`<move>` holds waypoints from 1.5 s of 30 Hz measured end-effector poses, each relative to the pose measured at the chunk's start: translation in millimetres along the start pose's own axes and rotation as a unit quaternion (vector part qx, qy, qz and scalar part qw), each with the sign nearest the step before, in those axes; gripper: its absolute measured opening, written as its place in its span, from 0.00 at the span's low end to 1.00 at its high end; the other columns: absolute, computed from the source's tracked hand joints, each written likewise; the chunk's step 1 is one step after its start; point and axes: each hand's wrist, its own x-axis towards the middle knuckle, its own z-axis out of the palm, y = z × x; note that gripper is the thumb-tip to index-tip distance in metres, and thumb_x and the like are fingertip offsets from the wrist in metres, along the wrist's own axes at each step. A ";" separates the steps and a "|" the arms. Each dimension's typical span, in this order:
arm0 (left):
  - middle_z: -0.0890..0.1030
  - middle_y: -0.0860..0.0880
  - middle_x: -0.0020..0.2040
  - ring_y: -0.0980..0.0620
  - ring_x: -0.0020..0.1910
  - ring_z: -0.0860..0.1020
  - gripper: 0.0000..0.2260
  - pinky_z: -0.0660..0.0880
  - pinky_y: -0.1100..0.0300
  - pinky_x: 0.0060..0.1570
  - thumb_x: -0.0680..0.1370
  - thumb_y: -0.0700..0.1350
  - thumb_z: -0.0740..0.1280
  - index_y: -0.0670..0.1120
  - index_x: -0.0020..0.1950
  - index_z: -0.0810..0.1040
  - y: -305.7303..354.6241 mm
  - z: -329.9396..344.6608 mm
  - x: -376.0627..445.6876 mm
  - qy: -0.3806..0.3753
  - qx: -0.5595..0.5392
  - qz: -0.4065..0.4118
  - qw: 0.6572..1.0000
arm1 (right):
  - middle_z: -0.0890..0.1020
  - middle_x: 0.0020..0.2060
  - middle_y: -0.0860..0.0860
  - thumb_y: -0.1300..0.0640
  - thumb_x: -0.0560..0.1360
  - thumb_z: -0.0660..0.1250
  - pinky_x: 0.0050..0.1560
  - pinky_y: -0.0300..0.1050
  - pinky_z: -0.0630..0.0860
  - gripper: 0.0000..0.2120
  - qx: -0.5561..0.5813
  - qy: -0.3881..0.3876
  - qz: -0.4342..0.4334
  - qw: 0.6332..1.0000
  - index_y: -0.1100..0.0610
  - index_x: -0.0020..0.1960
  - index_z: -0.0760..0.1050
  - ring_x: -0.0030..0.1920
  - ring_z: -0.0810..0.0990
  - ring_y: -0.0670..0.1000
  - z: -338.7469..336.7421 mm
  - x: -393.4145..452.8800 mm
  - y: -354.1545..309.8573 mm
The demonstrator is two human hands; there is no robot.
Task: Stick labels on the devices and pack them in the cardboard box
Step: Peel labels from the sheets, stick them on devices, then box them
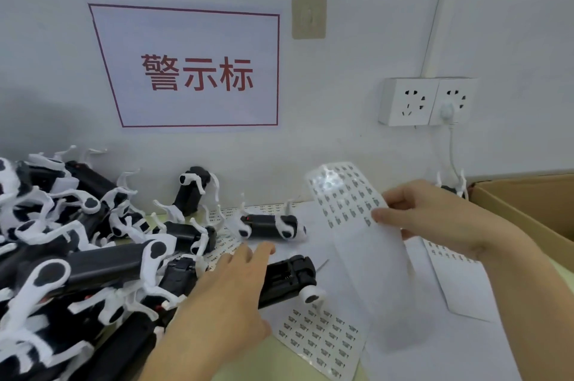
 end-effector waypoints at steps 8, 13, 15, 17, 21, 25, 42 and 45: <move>0.62 0.69 0.60 0.65 0.62 0.63 0.30 0.66 0.65 0.56 0.67 0.67 0.70 0.64 0.64 0.61 18.8 -16.7 -1.7 0.141 -0.169 0.004 0.975 | 0.88 0.42 0.46 0.52 0.77 0.70 0.52 0.44 0.79 0.06 0.033 0.017 -0.072 0.997 0.51 0.46 0.86 0.44 0.86 0.45 29.5 4.8 -28.4; 0.60 0.63 0.53 0.63 0.56 0.62 0.23 0.63 0.68 0.46 0.70 0.62 0.70 0.58 0.54 0.60 22.7 -22.0 -1.9 0.253 -0.155 -0.025 0.955 | 0.87 0.40 0.45 0.51 0.77 0.70 0.50 0.43 0.79 0.07 0.051 0.044 -0.092 0.993 0.51 0.45 0.86 0.42 0.86 0.44 41.5 8.8 -33.3; 0.63 0.63 0.52 0.63 0.54 0.65 0.18 0.66 0.71 0.45 0.71 0.59 0.69 0.57 0.54 0.64 25.0 -25.6 -2.1 0.301 -0.176 -0.007 0.937 | 0.87 0.40 0.46 0.52 0.77 0.70 0.48 0.43 0.78 0.07 0.064 0.049 -0.103 0.991 0.51 0.45 0.86 0.42 0.86 0.44 46.1 9.4 -35.1; 0.68 0.63 0.53 0.64 0.55 0.68 0.13 0.66 0.76 0.50 0.73 0.55 0.69 0.57 0.54 0.70 29.4 -29.2 -2.1 0.338 -0.195 0.026 0.920 | 0.87 0.40 0.46 0.52 0.77 0.70 0.46 0.41 0.78 0.07 0.074 0.050 -0.118 0.989 0.50 0.44 0.86 0.41 0.86 0.45 52.4 10.3 -37.9; 0.76 0.62 0.51 0.62 0.54 0.75 0.08 0.68 0.74 0.53 0.75 0.47 0.72 0.54 0.53 0.79 34.4 -32.6 -3.0 0.348 -0.237 0.063 0.905 | 0.88 0.42 0.50 0.55 0.78 0.70 0.44 0.39 0.79 0.07 0.119 0.008 -0.154 0.981 0.53 0.46 0.86 0.44 0.87 0.49 63.5 9.8 -45.2; 0.79 0.60 0.50 0.60 0.53 0.77 0.07 0.70 0.68 0.53 0.76 0.45 0.72 0.52 0.54 0.82 31.3 -34.8 -3.8 0.362 -0.252 0.064 0.895 | 0.87 0.47 0.54 0.63 0.79 0.67 0.52 0.46 0.82 0.08 0.173 -0.026 -0.178 0.968 0.59 0.53 0.85 0.49 0.86 0.54 65.1 7.2 -48.7; 0.81 0.55 0.46 0.51 0.46 0.79 0.06 0.76 0.55 0.46 0.75 0.47 0.68 0.47 0.48 0.83 23.4 -38.5 -4.6 0.432 -0.172 0.065 0.883 | 0.87 0.43 0.56 0.61 0.74 0.73 0.57 0.54 0.81 0.05 0.203 0.027 -0.121 0.971 0.61 0.49 0.84 0.47 0.87 0.57 79.5 4.8 -61.5; 0.81 0.53 0.44 0.50 0.45 0.77 0.05 0.77 0.51 0.43 0.75 0.45 0.68 0.46 0.46 0.83 22.6 -37.0 -3.4 0.446 -0.132 0.064 0.883 | 0.87 0.42 0.56 0.61 0.75 0.73 0.56 0.52 0.82 0.04 0.203 0.043 -0.111 0.972 0.61 0.48 0.84 0.46 0.87 0.56 83.9 3.8 -64.7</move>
